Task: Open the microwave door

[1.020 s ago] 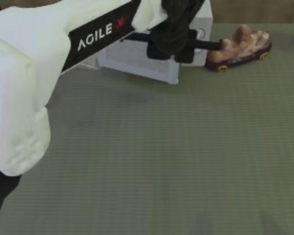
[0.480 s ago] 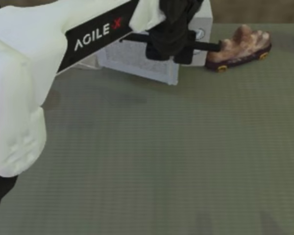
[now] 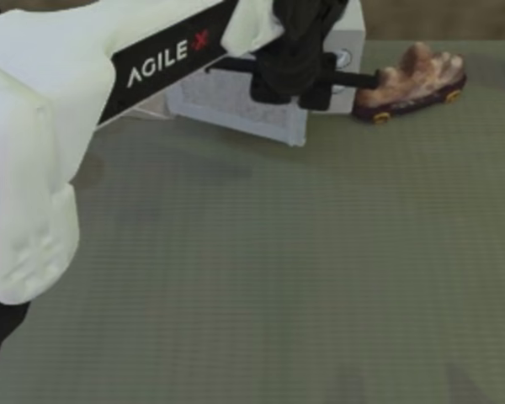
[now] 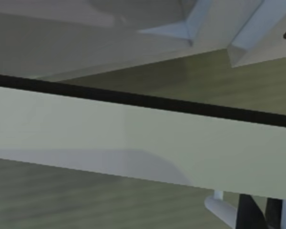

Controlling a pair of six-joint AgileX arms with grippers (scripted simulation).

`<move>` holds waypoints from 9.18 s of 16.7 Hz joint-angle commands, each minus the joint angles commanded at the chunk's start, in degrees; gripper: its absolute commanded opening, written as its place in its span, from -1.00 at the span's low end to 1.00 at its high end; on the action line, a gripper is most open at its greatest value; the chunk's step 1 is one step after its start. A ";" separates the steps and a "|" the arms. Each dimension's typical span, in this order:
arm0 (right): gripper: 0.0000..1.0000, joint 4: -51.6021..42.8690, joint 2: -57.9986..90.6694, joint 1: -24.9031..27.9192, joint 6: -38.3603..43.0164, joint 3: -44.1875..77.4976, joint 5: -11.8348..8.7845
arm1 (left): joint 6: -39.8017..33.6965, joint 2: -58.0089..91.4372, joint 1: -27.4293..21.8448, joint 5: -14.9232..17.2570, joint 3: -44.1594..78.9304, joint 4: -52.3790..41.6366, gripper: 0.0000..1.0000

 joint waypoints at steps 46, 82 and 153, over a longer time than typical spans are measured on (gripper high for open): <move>1.00 0.00 0.00 0.00 0.00 0.00 0.00 | 6.11 -6.31 0.49 3.62 -10.92 5.54 -1.00; 1.00 0.00 0.00 0.00 0.00 0.00 0.00 | 14.57 -13.22 2.35 8.23 -21.27 10.34 -1.00; 1.00 0.00 0.00 0.00 0.00 0.00 0.00 | 34.07 -23.45 8.42 19.26 -35.71 13.96 -1.00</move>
